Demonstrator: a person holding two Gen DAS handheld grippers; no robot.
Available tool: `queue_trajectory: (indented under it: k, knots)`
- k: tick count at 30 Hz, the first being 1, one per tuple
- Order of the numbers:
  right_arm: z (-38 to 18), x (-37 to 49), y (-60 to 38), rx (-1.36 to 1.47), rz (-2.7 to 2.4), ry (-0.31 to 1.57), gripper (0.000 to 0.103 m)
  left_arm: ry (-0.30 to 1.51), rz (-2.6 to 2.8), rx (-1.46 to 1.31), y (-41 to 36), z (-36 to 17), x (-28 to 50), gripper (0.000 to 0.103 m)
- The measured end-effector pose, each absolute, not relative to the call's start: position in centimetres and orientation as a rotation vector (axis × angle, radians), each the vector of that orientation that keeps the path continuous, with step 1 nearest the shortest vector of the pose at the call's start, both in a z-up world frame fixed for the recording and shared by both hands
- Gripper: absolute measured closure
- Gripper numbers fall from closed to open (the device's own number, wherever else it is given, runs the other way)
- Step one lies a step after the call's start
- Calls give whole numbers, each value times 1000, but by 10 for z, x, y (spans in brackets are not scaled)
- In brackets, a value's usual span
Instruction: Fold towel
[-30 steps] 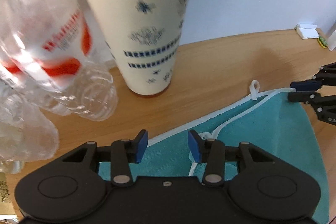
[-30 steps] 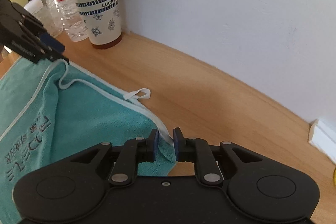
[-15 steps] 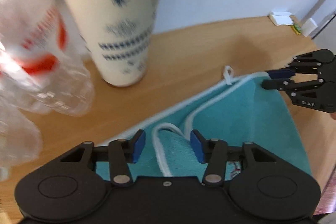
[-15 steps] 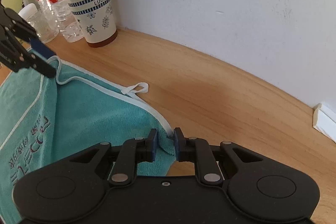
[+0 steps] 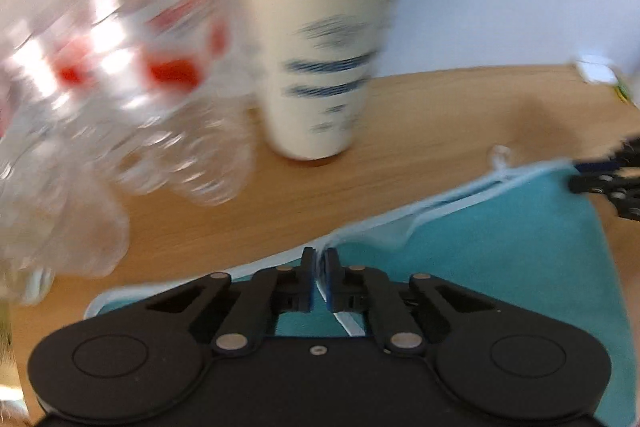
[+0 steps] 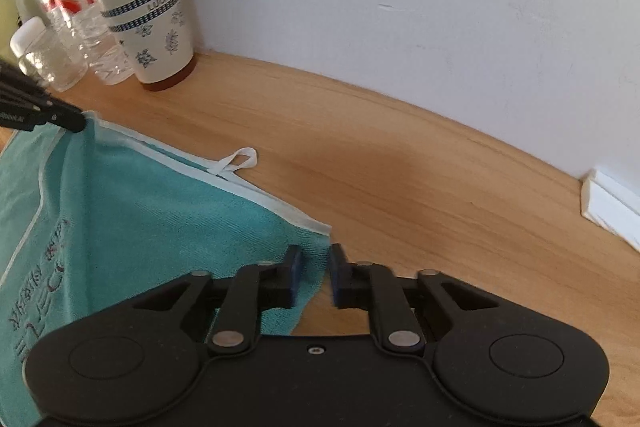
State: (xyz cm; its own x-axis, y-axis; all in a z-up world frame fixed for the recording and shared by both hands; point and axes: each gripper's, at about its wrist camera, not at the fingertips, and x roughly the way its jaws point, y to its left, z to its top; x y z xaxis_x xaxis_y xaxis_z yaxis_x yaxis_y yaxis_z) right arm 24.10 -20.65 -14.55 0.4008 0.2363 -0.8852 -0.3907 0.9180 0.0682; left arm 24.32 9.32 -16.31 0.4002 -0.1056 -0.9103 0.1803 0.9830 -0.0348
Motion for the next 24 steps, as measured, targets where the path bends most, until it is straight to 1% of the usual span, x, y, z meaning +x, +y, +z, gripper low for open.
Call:
queue_trajectory:
  k: [2, 5, 6, 7, 8, 9, 16, 20, 22, 24]
  knots:
    - [-145, 243, -207, -174, 374, 1086, 96, 1161, -167, 44, 97, -167, 242, 99]
    - [-145, 245, -204, -210, 360, 1076, 94, 1159, -151, 100, 90, -170, 240, 98]
    - [-145, 246, -203, -218, 356, 1074, 94, 1152, -143, 119, 88, -170, 240, 92]
    - [-145, 247, -203, -224, 352, 1073, 94, 1155, -140, 116, 88, -170, 238, 81]
    - [-143, 246, -202, -246, 336, 1058, 93, 1164, -141, 101, 89, -170, 234, 75]
    - [-141, 245, -201, -263, 322, 1045, 91, 1173, -142, 86, 90, -169, 230, 64]
    - [-128, 229, -210, -159, 320, 1040, 90, 1235, -149, -23, 98, -166, 202, 64]
    - [-138, 222, -200, -141, 381, 1063, 90, 1270, -152, -85, 103, -164, 186, 64]
    - [-143, 220, -195, -135, 402, 1085, 90, 1295, -165, -68, 95, -165, 173, 64]
    - [-147, 216, -192, -163, 402, 1059, 90, 1306, -169, -45, 89, -166, 162, 64]
